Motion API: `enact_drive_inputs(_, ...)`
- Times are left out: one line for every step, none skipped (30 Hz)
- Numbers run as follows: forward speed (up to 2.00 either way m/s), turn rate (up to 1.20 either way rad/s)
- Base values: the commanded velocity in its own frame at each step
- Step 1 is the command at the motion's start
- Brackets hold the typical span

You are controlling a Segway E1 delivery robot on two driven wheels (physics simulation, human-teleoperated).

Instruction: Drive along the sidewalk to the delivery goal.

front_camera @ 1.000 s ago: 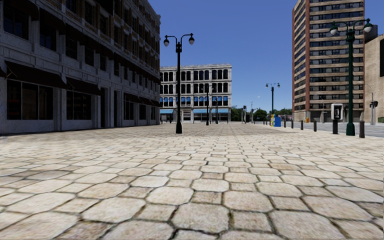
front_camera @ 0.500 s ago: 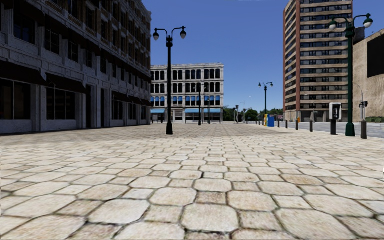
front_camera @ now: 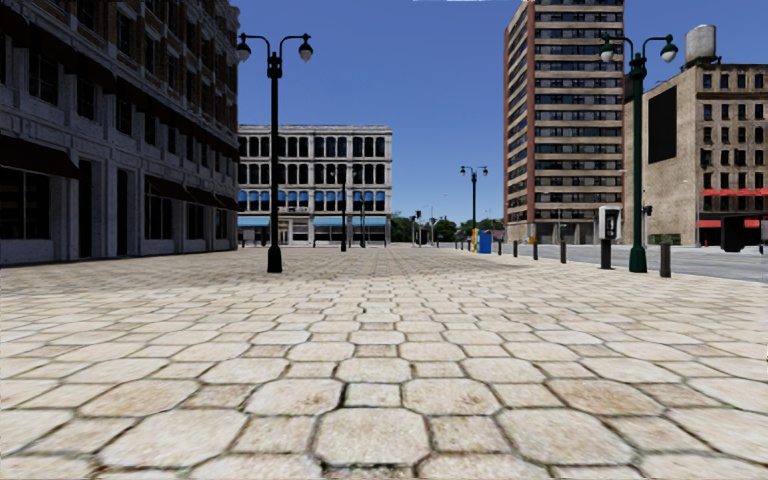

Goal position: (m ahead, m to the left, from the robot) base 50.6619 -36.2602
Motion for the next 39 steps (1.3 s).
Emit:
enact_drive_inputs(1.57,-0.43)
enact_drive_inputs(1.57,-0.43)
enact_drive_inputs(1.57,-0.43)
enact_drive_inputs(1.57,-0.43)
enact_drive_inputs(1.57,-0.43)
enact_drive_inputs(1.57,-0.43)
enact_drive_inputs(1.57,-0.43)
enact_drive_inputs(1.57,-0.43)
enact_drive_inputs(1.57,-0.43)
enact_drive_inputs(1.57,-0.43)
enact_drive_inputs(1.57,-0.43)
enact_drive_inputs(1.57,-0.43)
enact_drive_inputs(1.57,-0.43)
enact_drive_inputs(1.57,-0.43)
enact_drive_inputs(1.57,-0.43)
enact_drive_inputs(1.57,-0.43)
enact_drive_inputs(1.57,-0.43)
enact_drive_inputs(1.57,-0.43)
enact_drive_inputs(1.57,-0.43)
enact_drive_inputs(1.57,-0.43)
enact_drive_inputs(1.57,-0.43)
enact_drive_inputs(1.57,-0.43)
enact_drive_inputs(1.57,-0.43)
enact_drive_inputs(1.57,-0.43)
enact_drive_inputs(1.57,-0.44)
enact_drive_inputs(1.57,-0.45)
enact_drive_inputs(1.57,-0.49)
enact_drive_inputs(1.57,-0.49)
enact_drive_inputs(1.57,-0.52)
enact_drive_inputs(1.57,-0.53)
enact_drive_inputs(1.57,-0.55)
enact_drive_inputs(1.57,-0.55)
enact_drive_inputs(1.57,-0.55)
enact_drive_inputs(1.57,-0.55)
enact_drive_inputs(1.57,-0.56)
enact_drive_inputs(1.57,-0.58)
enact_drive_inputs(1.57,-0.59)
enact_drive_inputs(1.57,-0.59)
enact_drive_inputs(1.57,-0.61)
